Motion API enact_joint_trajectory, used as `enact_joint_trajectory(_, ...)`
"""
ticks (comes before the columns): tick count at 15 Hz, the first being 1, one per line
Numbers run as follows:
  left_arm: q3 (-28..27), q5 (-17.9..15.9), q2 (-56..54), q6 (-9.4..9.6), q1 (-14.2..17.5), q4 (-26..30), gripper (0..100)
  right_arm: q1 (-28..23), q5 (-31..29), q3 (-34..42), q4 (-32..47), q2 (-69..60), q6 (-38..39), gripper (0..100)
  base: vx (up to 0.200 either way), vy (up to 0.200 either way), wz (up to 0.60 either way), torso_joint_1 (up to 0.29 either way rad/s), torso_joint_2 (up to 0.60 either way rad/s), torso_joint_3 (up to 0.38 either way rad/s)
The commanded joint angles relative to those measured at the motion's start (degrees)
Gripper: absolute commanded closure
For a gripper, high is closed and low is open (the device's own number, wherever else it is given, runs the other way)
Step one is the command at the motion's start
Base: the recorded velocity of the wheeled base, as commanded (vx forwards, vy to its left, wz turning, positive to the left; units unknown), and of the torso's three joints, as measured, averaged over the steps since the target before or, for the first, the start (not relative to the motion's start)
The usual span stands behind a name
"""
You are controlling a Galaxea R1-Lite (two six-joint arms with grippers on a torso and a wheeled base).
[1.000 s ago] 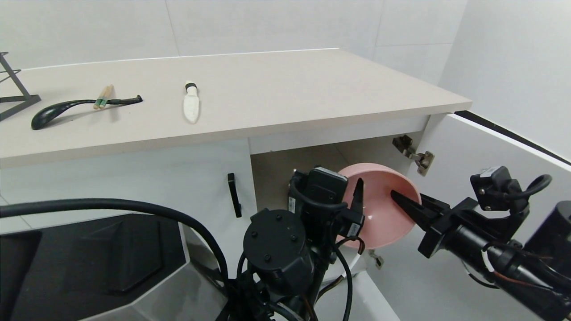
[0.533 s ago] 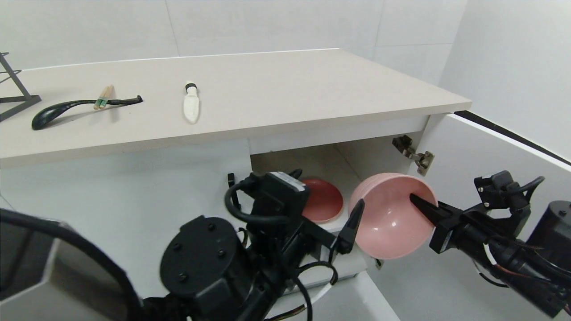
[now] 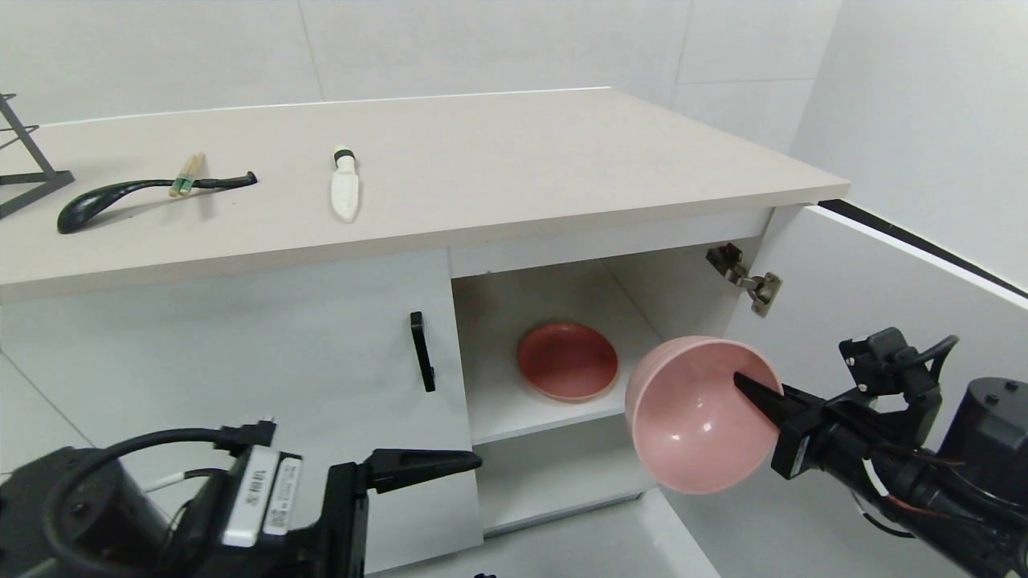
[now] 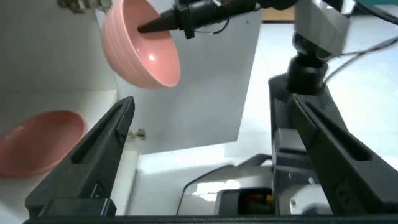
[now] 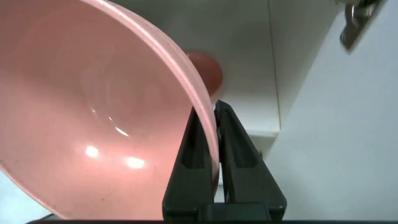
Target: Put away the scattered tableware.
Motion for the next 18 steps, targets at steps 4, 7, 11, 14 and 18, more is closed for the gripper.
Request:
enact_joint_trajectory(4,1.89,7.33,-10.00,5.44,6.81,6.65,0,5.86,0.04,0.46,-0.08,-2.63,17.59,100,0.000,0.000,0.00,0.000,0.00,0.000)
enact_joint_trajectory(7,1.89,7.51,-27.58,5.52,6.90,25.19,0,6.03,0.04,-0.25,-0.08,-1.05,20.85,100,0.000,0.000,0.00,0.000,0.00,0.000)
enact_joint_trajectory(11,0.83,14.72,-56.76,4.91,10.77,51.65,0,8.76,0.13,-4.38,-0.08,4.14,20.49,100,0.000,0.000,0.00,0.000,0.00,0.000)
enact_joint_trajectory(14,-2.07,22.80,-70.91,5.00,16.39,66.68,0,9.64,0.13,-5.78,-0.08,8.44,20.41,100,0.000,0.000,0.00,0.000,0.00,0.000)
enact_joint_trajectory(18,0.13,33.88,-76.62,5.52,29.67,67.91,0,7.97,-0.22,-10.00,-0.08,14.60,12.76,100,0.000,0.000,0.00,0.000,0.00,0.000)
